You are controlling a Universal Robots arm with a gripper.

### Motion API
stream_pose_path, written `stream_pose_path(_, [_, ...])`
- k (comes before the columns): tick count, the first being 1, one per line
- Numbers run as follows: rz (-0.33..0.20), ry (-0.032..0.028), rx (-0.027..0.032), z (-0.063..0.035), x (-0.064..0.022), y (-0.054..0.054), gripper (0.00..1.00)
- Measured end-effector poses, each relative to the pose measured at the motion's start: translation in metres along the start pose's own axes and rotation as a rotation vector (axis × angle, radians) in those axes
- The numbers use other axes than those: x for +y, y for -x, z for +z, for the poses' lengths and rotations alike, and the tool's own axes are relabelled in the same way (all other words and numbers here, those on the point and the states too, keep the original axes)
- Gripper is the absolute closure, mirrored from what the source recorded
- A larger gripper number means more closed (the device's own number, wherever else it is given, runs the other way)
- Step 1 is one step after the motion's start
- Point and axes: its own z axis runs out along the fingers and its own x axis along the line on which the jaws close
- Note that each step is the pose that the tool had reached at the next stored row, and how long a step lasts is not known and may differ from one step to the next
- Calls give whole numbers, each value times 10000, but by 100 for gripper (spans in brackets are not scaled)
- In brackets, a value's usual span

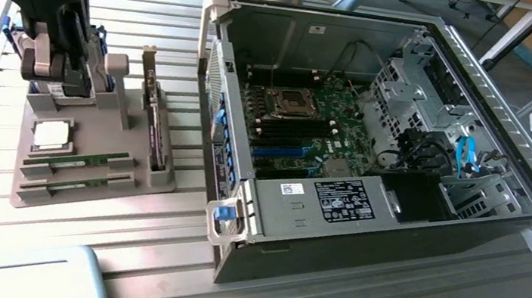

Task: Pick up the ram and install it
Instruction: 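Pick up the ram and move it above insertion slot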

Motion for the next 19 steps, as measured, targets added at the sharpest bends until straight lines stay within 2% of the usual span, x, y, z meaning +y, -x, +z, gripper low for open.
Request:
stream_pose_path(2, [-1, 0, 0, 0, 0, 0, 89])
stream_pose_path(4, [0, 0, 0, 0, 0, 0, 77])
stream_pose_path(5, [0, 0, -1, 0, 0, 0, 77])
stream_pose_path(6, [0, 0, 0, 0, 0, 0, 71])
stream_pose_path(7, [0, 0, 0, 0, 0, 0, 71])
stream_pose_path(8, [0, 0, 0, 0, 0, 0, 64])
stream_pose_path(14, [-9, -1, -1, 7, 0, -2, 64])
stream_pose_path(19, [-43, 1, 1, 75, 32, -5, 64])
